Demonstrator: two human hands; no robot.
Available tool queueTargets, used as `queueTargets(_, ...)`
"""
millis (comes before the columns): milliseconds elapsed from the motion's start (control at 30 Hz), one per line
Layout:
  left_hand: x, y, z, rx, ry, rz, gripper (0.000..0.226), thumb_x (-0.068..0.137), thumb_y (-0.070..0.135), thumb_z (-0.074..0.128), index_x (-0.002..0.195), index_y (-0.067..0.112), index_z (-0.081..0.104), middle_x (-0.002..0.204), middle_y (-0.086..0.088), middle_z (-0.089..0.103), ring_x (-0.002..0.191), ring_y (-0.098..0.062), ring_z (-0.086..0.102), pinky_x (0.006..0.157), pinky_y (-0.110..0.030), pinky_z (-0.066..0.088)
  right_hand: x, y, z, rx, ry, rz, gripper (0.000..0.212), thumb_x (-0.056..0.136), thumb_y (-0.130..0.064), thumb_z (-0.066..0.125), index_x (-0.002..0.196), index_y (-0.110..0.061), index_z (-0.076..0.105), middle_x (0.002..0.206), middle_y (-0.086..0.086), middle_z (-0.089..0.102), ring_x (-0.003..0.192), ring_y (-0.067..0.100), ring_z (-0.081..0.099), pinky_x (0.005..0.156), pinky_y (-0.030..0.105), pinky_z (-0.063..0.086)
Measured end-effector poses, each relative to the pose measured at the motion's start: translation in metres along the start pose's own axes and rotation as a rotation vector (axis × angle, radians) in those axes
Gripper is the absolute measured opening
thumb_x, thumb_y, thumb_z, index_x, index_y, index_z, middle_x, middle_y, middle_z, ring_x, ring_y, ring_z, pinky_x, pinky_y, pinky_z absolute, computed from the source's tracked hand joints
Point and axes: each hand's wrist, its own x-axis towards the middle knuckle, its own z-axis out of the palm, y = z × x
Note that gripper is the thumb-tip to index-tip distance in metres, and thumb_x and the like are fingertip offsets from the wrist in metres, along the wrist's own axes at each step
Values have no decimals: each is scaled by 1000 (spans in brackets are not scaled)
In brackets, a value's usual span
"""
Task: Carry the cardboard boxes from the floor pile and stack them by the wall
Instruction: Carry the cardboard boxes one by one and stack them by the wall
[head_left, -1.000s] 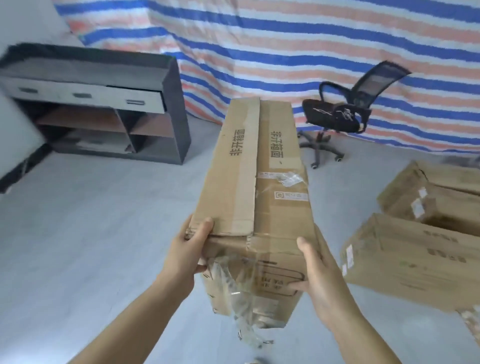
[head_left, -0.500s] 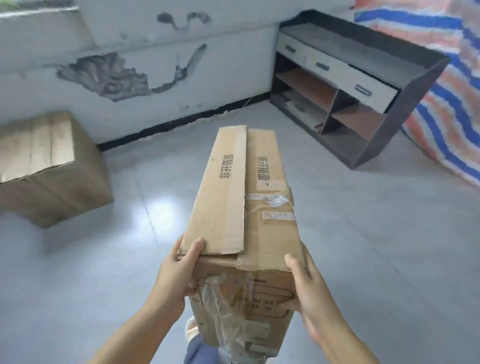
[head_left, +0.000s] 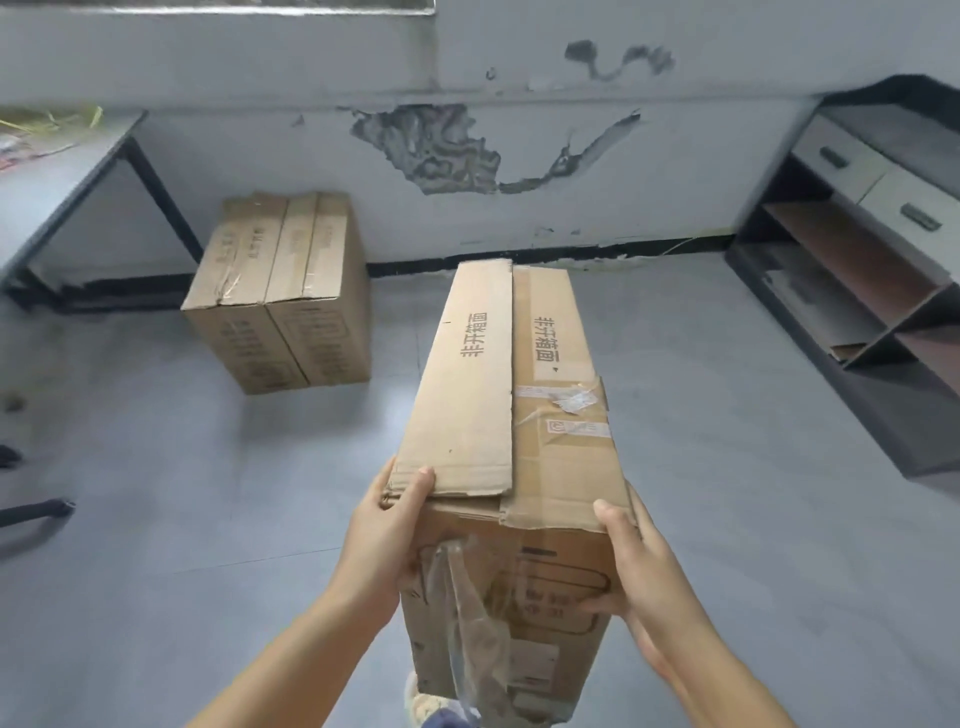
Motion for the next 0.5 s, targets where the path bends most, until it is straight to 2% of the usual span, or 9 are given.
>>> queueTargets(67,28,19,-13,3,4,10,19,93,29,59,111,35,64,82,20,72,61,2,65,45,-14,48,22,-15,25,0,-1,-3,35,97,-37,44,128,-51,48,116,-13,66,111,18,61,71,47,58)
queueTargets(133,56,33,-23,2,23,11,22,92,30,59,113,37,63,81,22,71,61,1,64,47,-15,47,44,-28,46,-9,-8,-13,36,96,-37,45,131,-49,47,120,-12,64,115,17,59,83,53,55)
queueTargets(200,82,47,-29,-5,45,16,25,92,30,59,116,36,61,80,23,71,60,2,63,47,-16,46,67,-43,63,-19,-16,-15,38,96,-38,46,133,-48,45,123,-10,63,117,19,58,89,56,52)
queueTargets(333,135,74,-30,-8,56,20,29,92,32,59,120,35,59,84,23,71,62,5,63,50,-17,48,119,-75,87,-37,-31,-18,36,97,-39,45,131,-48,46,118,-8,66,110,23,63,62,40,56)
queueTargets(400,162,86,-26,-22,52,26,23,93,31,58,115,36,61,82,25,71,61,5,63,45,-14,45,145,-89,93,-38,-35,-17,37,97,-39,45,133,-46,45,120,-7,65,114,24,60,66,42,57)
queueTargets(500,214,108,-12,-26,61,40,18,93,29,57,109,35,63,80,23,71,60,4,64,43,-13,43,202,-115,103,-56,-50,-25,32,97,-38,45,128,-45,51,112,-9,68,110,21,62,72,46,58)
